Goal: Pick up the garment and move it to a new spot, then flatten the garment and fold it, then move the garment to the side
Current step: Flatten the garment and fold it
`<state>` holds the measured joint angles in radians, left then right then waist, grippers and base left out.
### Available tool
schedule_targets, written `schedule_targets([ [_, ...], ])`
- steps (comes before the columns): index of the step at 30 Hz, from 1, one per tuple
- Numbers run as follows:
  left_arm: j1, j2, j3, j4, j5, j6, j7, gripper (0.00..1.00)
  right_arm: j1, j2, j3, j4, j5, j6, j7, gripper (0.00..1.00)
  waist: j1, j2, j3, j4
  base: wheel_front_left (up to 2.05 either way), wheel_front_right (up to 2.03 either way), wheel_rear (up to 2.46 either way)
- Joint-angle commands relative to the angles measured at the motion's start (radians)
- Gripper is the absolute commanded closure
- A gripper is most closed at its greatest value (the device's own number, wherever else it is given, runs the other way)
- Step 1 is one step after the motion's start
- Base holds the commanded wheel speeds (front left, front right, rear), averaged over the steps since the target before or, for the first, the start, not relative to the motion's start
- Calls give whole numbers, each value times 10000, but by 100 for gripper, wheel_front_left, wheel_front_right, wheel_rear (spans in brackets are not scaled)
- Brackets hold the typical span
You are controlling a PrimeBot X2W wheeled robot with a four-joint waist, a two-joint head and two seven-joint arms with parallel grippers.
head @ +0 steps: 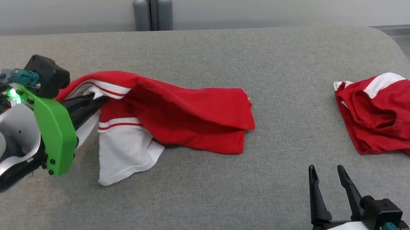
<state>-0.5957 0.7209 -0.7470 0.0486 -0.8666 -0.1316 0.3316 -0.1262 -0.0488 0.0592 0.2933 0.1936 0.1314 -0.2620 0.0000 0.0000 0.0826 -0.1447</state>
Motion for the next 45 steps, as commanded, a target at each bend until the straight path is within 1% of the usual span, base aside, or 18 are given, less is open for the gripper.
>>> schedule_targets([
  [1, -118, -8, -63, 257, 33, 19, -69, 100, -100, -33, -6, -35, -60, -15, -42, 0, 0, 0, 152, -34, 0, 0, 0],
  [4, 15, -320, -289, 1040, -243, 19, -199, 100, -204, -35, 42, -18, -55, -15, -42, 0, 0, 0, 358, -81, 0, 0, 0],
  [7, 126, -540, -717, 1662, -578, 19, -194, 100, -331, -33, 78, -17, -75, -15, -42, 0, 0, 0, 578, -143, 0, 0, 0],
  [11, -81, -666, -1150, 2087, -1130, 19, -283, 100, -480, -35, -1, -35, -133, -15, -42, 0, 0, 0, 862, -203, 0, 0, 0],
  [16, -752, -707, -1142, 2681, -1474, 19, -783, 100, -627, -33, -36, -71, -181, -15, -42, 0, 0, 0, 1174, -259, 0, 0, 0],
  [19, -1311, -762, -1012, 3304, -1528, 19, -1108, 100, -742, -32, 13, -95, -168, -15, -42, 0, 0, 0, 1368, -322, 0, 0, 0],
  [26, -2468, -1047, -990, 4937, -1437, 19, -1274, 100, -1013, -33, 140, -101, -74, -15, -42, 0, 0, 0, 1756, -481, 0, 0, 0],
  [28, -2684, -1163, -1002, 5239, -1420, 19, -1475, 60, -1070, -33, 147, -91, -62, -15, -40, 0, 0, 0, 1810, -503, 0, 0, 0],
  [29, -2752, -1230, -969, 5345, -1482, 19, -1658, 22, -1095, -33, 145, -85, -53, -15, -42, 0, 0, 0, 1832, -507, 0, 0, 0],
  [30, -2785, -1277, -951, 5407, -1554, 19, -1793, 0, -1115, -33, 135, -78, -50, -15, -42, 0, 0, 0, 1840, -508, 0, 0, 0],
  [32, -2785, -1270, -1060, 5400, -1579, 19, -2037, 0, -1129, -33, 96, -63, -51, -15, -42, 0, 0, 0, 1837, -494, 0, 0, 0],
  [36, -2368, -974, -1371, 5022, -1598, 19, -2590, 0, -1033, -33, -10, -13, -77, -15, -42, 0, 0, 0, 1704, -424, 0, 0, 0],
  [42, -1269, -454, -1479, 4212, -1793, 22, -3660, 0, -825, -35, -216, 12, -183, -15, -42, 0, 0, 0, 1397, -99, 0, 0, 0],
  [45, -862, -401, -1457, 3908, -1660, 211, -4154, 0, -724, -34, -281, 23, -230, -15, -42, 0, 0, 0, 1283, 93, 0, 0, 0],
])
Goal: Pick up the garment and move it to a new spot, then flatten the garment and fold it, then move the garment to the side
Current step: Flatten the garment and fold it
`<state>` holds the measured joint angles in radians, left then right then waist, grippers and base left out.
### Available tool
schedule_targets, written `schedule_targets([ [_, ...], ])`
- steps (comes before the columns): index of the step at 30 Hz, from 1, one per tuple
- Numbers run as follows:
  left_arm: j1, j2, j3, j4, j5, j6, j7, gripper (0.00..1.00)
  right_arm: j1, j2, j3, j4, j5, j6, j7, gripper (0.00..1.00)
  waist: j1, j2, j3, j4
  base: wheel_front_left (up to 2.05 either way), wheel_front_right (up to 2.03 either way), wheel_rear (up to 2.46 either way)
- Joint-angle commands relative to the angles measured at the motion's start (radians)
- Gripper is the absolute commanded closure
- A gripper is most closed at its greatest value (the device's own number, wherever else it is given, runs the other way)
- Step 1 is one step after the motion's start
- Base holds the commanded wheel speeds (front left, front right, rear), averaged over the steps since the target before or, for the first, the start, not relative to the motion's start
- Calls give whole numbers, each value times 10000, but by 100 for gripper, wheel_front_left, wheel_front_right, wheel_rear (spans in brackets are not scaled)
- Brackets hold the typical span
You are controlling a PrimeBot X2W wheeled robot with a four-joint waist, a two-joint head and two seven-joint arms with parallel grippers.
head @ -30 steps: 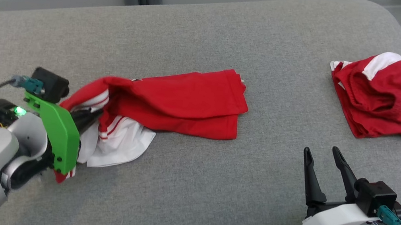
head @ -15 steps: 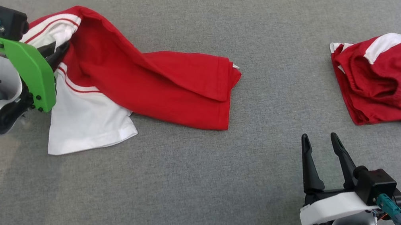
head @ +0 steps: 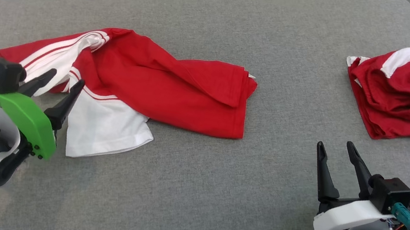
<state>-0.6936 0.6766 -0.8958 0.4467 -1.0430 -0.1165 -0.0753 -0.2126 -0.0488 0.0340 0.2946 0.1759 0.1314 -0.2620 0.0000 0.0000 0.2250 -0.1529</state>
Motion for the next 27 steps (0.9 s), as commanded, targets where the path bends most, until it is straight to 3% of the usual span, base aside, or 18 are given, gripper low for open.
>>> schedule_targets([
  [1, 204, 51, 63, -173, 163, 157, -266, 0, 159, -35, -47, 13, -74, -15, -42, 0, 0, 0, -169, 232, 0, 0, 0],
  [4, 269, 35, 142, -430, 346, 510, -686, 0, 162, -34, -26, 4, -111, -15, -42, 0, 0, 0, -199, 322, 0, 0, 0],
  [9, -231, -469, 220, -539, 677, 1187, -1006, 0, 44, -35, 67, -52, -146, -15, -42, 0, 0, 0, -14, 337, 0, 0, 0],
  [14, -827, -1172, 81, 202, 1031, 1656, -986, 0, -118, -34, 213, -111, -195, -15, -42, 0, 0, 0, 390, 123, 0, 0, 0],
  [19, -1586, -1703, -187, 1519, 1489, 1799, -839, 0, -288, -35, 219, -178, -245, -15, -42, 0, 0, 0, 840, -180, 0, 0, 0],
  [27, -2567, -2021, -492, 3492, 2084, 1992, -737, 0, -400, -32, 119, -242, -282, -15, -42, 0, 0, 0, 1230, -377, 0, 0, 0],
])
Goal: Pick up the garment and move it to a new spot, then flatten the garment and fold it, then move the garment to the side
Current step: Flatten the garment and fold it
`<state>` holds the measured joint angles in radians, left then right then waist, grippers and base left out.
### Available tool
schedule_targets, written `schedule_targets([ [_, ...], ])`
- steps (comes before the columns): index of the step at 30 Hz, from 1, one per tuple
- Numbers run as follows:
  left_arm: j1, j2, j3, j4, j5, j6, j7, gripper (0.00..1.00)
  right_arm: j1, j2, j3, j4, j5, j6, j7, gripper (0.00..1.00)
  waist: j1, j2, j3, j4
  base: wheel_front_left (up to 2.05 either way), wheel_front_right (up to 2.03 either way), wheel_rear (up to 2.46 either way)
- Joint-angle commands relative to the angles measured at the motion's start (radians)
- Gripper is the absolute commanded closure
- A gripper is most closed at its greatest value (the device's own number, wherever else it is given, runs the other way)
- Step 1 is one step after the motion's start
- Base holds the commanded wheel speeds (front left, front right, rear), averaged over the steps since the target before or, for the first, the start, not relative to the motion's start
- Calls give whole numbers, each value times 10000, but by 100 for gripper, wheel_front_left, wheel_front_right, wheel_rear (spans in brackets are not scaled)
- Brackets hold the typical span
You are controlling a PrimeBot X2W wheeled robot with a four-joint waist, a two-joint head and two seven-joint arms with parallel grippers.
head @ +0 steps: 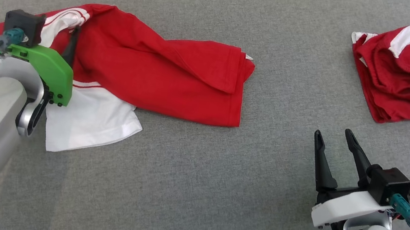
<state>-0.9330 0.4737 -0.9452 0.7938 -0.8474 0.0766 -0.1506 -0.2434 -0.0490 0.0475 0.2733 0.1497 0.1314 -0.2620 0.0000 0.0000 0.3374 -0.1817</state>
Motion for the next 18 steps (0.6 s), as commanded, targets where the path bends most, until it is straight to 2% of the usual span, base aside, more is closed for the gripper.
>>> schedule_targets([
  [1, -269, -6, -10, 180, 150, 74, 12, 0, -94, -30, -21, -42, -17, -15, -42, 0, 0, 0, 129, -90, 0, 0, 0],
  [6, -707, -152, -85, 921, 238, 3, 147, 0, -122, -30, 15, -47, 34, -15, -42, 0, 0, 0, 220, -52, 0, 0, 0],
  [7, -788, -197, -99, 1026, 266, 8, 135, 3, -129, -30, 27, -42, 50, -15, -42, 0, 0, 0, 225, -37, 0, 0, 0],
  [10, -978, -395, -188, 1319, 321, 56, 199, 51, -142, -32, 70, -17, 74, -15, -42, 0, 0, 0, 216, 13, 0, 0, 0],
  [11, -1017, -451, -203, 1402, 296, 10, 253, 64, -144, -32, 90, -8, 76, -15, -42, 0, 0, 0, 206, 26, 0, 0, 0],
  [12, -1053, -474, -247, 1473, 309, -58, 333, 73, -146, -30, 115, -5, 74, -15, -42, 0, 0, 0, 198, 33, 0, 0, 0],
  [13, -1122, -516, -285, 1552, 324, -107, 386, 100, -146, -32, 130, 0, 70, -15, -42, 0, 0, 0, 188, 39, 0, 0, 0],
  [18, -1314, -689, -315, 1752, 242, -287, 402, 100, -94, -30, 120, -12, 46, -15, -42, 0, 0, 0, 135, 67, 0, 0, 0],
])
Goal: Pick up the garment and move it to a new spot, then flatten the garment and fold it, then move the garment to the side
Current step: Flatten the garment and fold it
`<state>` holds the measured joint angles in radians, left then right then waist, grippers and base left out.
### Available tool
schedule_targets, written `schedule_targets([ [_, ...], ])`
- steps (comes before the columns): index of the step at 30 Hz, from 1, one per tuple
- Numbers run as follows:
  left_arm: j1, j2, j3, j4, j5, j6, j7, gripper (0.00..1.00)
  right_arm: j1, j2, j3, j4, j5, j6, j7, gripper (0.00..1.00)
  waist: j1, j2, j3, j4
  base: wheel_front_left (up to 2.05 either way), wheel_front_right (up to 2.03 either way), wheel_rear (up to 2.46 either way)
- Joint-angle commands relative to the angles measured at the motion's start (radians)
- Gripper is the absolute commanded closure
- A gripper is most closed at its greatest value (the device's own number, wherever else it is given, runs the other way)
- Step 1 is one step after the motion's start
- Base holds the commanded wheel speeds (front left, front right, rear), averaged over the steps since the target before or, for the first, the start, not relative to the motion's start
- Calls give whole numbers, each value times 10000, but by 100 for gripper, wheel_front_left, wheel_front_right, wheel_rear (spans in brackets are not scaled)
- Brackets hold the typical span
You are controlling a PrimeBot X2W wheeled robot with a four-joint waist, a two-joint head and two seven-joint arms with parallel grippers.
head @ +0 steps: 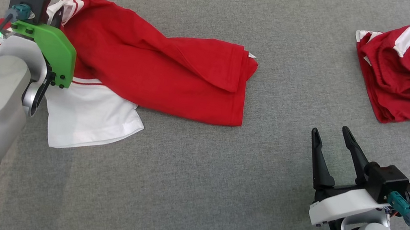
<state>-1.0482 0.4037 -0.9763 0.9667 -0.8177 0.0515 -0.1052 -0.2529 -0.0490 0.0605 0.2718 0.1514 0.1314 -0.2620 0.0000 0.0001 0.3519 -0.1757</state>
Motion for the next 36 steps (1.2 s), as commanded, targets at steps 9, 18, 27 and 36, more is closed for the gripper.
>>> schedule_targets([
  [9, -526, 158, -276, -124, 408, -140, -514, 100, 159, -32, -138, 59, -30, -15, -42, 0, 0, -1, -268, 174, 0, 0, 0],
  [18, -393, 1180, -738, -1791, 960, -219, -574, 100, 414, -32, -294, 122, -89, -16, -42, 0, 0, -1, -874, 612, 0, 0, 0],
  [27, 1490, 3094, -1251, -5878, 1135, 865, 143, 100, 837, -33, -422, 299, -15, -16, -42, 0, 0, -1, -1711, 1078, 0, 0, 0],
  [36, 4240, 4460, -1878, -9656, 811, 2575, 520, 100, 1304, -32, -673, 442, -135, -16, -42, 0, 0, -1, -2439, 1342, 0, 0, 0],
])
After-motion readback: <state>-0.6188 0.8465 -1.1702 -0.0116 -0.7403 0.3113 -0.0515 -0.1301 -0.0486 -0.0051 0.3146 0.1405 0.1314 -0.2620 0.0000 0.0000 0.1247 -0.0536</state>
